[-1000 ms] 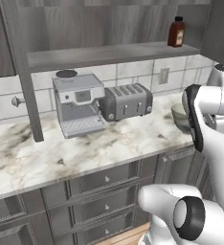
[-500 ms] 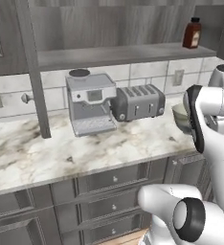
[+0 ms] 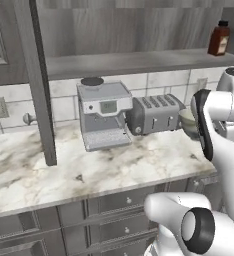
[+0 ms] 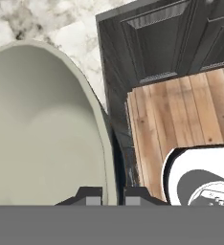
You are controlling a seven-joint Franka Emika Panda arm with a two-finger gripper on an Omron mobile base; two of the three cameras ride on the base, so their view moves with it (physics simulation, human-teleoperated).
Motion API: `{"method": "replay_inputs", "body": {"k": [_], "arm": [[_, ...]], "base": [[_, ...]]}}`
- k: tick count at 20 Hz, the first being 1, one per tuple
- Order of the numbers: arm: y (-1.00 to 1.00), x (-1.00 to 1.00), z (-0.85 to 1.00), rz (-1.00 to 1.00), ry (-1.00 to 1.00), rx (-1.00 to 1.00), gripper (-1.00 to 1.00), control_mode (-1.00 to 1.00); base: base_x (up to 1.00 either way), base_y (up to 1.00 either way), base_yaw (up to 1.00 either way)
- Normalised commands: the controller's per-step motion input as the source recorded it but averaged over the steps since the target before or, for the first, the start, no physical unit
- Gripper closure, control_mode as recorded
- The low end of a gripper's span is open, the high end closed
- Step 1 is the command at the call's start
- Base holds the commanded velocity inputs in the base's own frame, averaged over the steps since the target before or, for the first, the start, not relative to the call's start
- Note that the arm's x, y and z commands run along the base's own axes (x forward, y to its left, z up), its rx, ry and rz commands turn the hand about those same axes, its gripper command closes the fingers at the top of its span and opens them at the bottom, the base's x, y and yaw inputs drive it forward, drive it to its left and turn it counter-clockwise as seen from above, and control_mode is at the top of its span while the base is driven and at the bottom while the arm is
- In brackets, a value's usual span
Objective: Pick the mug and place it in the sink. Pick the bowl and place it in the open cabinet and then close the cabinet.
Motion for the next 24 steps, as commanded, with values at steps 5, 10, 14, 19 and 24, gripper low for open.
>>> {"method": "replay_inputs", "body": {"k": [5, 10, 14, 19, 24], "arm": [[0.00, 0.00, 0.00, 0.00, 0.00, 0.00, 1.00, 1.00], [0.00, 0.00, 0.00, 0.00, 0.00, 0.00, 1.00, 1.00], [0.00, 0.00, 0.00, 0.00, 0.00, 0.00, 1.00, 1.00], [0.00, 0.00, 0.00, 0.00, 0.00, 0.00, 1.00, 1.00], [0.00, 0.00, 0.00, 0.00, 0.00, 0.00, 1.00, 1.00]], "base": [[0.58, -0.26, 0.00], [0.18, -0.40, 0.00], [0.00, -0.20, -0.05], [0.02, -0.07, -0.09], [0.12, 0.10, -0.01]]}}
